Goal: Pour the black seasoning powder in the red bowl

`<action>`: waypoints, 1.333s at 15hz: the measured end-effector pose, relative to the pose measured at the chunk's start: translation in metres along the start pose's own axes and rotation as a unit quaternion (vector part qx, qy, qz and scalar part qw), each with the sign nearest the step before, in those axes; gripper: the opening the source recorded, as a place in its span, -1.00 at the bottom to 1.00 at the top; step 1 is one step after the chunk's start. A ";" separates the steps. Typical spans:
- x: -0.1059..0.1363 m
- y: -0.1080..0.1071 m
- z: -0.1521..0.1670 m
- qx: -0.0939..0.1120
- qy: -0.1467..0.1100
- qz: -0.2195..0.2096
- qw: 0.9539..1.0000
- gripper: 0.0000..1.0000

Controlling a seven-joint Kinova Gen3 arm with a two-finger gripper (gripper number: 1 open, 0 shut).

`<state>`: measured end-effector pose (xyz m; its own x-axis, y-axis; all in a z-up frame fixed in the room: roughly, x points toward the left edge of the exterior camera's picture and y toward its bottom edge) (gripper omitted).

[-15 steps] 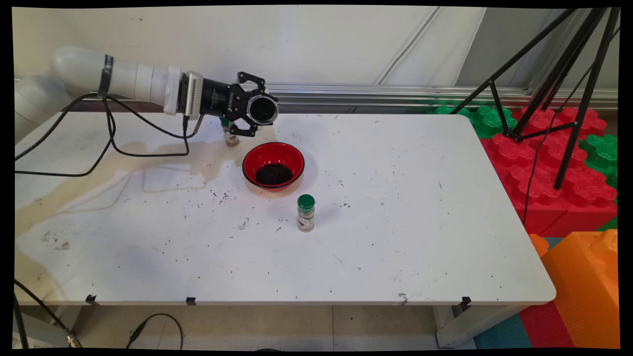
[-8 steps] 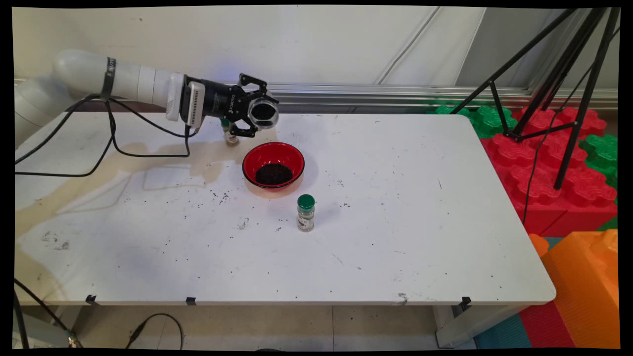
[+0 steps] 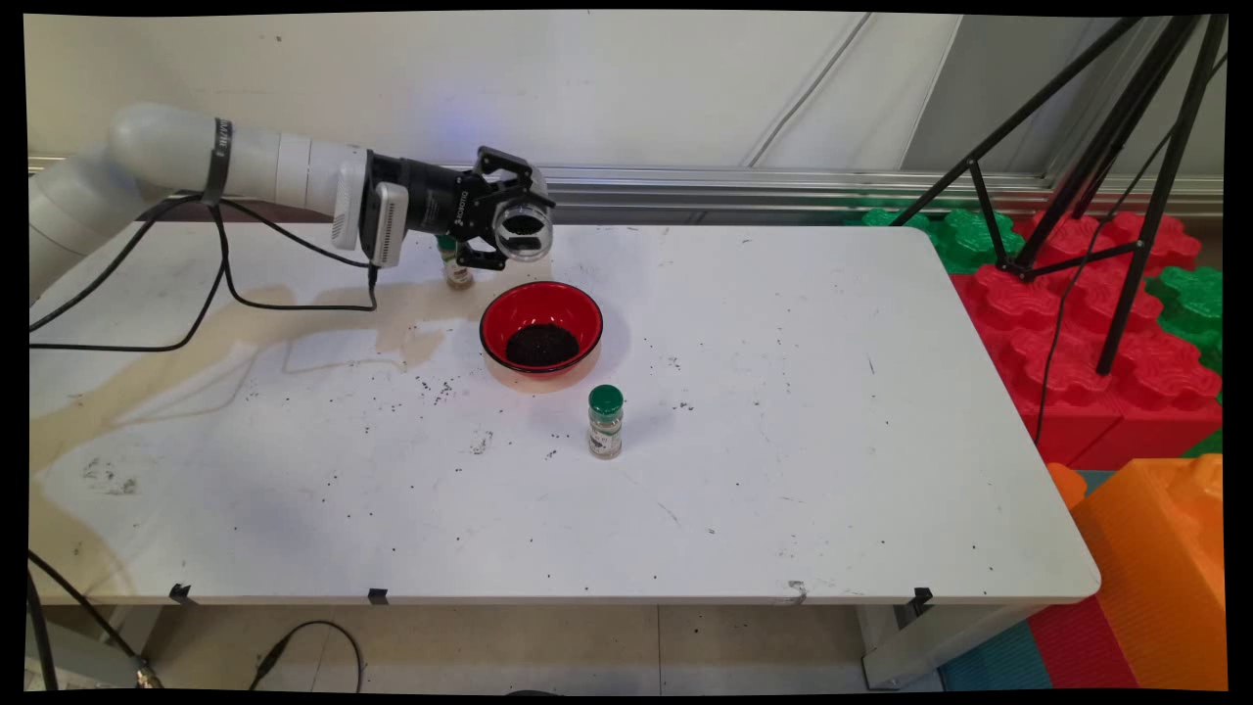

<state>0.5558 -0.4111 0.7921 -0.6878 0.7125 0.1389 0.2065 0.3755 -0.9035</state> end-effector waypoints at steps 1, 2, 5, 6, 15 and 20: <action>0.000 0.000 0.000 0.000 -0.001 0.007 1.000 -1.00; 0.001 0.000 0.001 0.001 -0.002 0.017 1.000 -1.00; 0.003 0.000 0.002 0.002 -0.005 0.048 0.999 -1.00; 0.003 0.000 0.002 0.003 -0.005 0.059 0.998 -1.00; 0.008 0.002 0.003 0.006 -0.008 0.138 0.990 -1.00; 0.010 0.001 0.003 0.008 -0.010 0.183 0.983 -1.00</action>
<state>0.5472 -0.4048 0.7913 -0.5835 0.7861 -0.2038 0.4307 0.0868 -0.8983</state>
